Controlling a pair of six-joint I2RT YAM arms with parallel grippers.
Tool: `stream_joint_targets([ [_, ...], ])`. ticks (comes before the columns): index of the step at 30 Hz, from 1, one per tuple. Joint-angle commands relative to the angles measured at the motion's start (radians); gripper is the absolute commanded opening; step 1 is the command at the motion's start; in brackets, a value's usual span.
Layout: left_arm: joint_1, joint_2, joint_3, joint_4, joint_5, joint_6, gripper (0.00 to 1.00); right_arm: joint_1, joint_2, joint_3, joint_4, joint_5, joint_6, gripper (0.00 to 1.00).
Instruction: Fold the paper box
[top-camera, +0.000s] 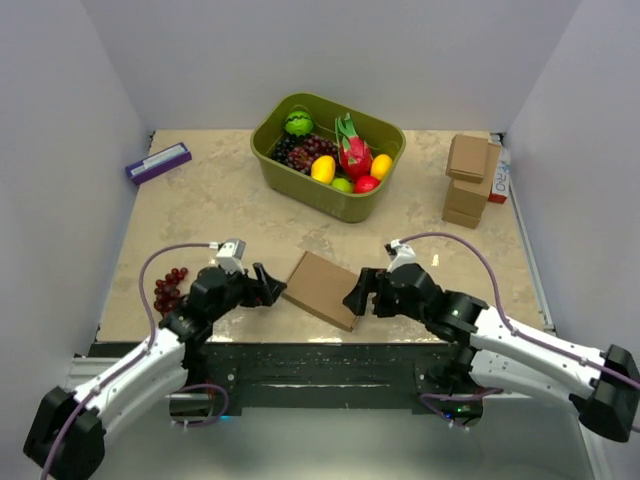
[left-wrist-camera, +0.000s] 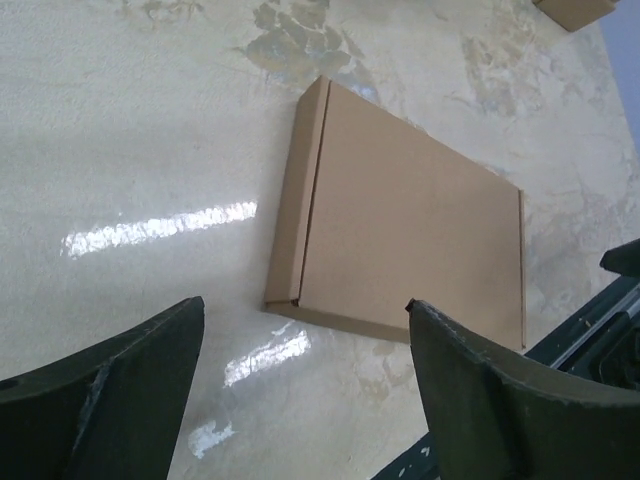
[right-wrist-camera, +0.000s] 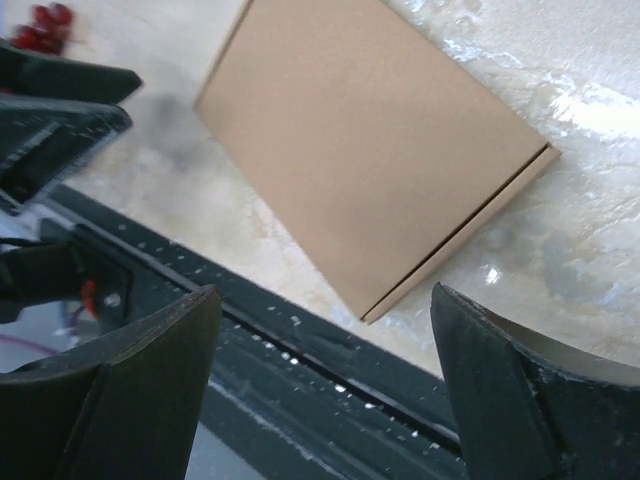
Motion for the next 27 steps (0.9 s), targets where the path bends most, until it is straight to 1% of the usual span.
stream_joint_targets([
  [1,0.085,0.219,0.182,0.069,0.041,0.029,0.88,-0.085,0.112,0.106,0.089,0.058,-0.101,0.93],
  [2,0.114,0.252,0.212,0.084,0.057,0.022,0.87,-0.112,0.150,0.127,0.115,0.054,-0.149,0.96],
  [3,0.181,0.257,0.215,0.099,0.090,0.017,0.88,-0.176,0.165,0.136,0.126,0.050,-0.175,0.97],
  [5,0.249,0.250,0.247,0.092,0.104,0.022,0.88,-0.264,0.188,0.146,0.154,0.012,-0.242,0.98],
  [6,0.304,0.248,0.268,0.068,0.109,0.035,0.89,-0.365,0.188,0.146,0.158,-0.035,-0.262,0.98],
  [7,0.330,0.247,0.294,0.002,0.110,0.067,0.89,-0.414,0.181,0.143,0.161,-0.045,-0.294,0.98],
  [8,0.352,0.238,0.346,-0.030,0.113,0.087,0.89,-0.460,0.147,0.139,0.160,-0.058,-0.308,0.98],
  [9,0.381,0.228,0.373,-0.064,0.112,0.106,0.91,-0.540,0.129,0.138,0.160,-0.066,-0.325,0.99],
  [10,0.387,0.219,0.397,-0.137,0.103,0.150,0.92,-0.577,0.107,0.135,0.160,-0.093,-0.357,0.99],
  [12,0.387,0.190,0.463,-0.199,0.059,0.189,0.95,-0.663,0.043,0.141,0.139,-0.103,-0.384,0.99],
  [13,0.387,0.181,0.480,-0.244,0.045,0.221,0.96,-0.683,0.025,0.149,0.128,-0.100,-0.411,0.99],
  [14,0.387,0.166,0.505,-0.259,0.037,0.235,1.00,-0.713,0.008,0.153,0.111,-0.095,-0.425,0.99],
  [18,0.387,0.144,0.539,-0.298,0.000,0.276,1.00,-0.731,-0.045,0.167,0.085,-0.057,-0.462,0.99],
  [27,0.387,0.109,0.526,-0.293,-0.032,0.282,1.00,-0.734,-0.069,0.152,0.106,-0.054,-0.457,0.99],
])
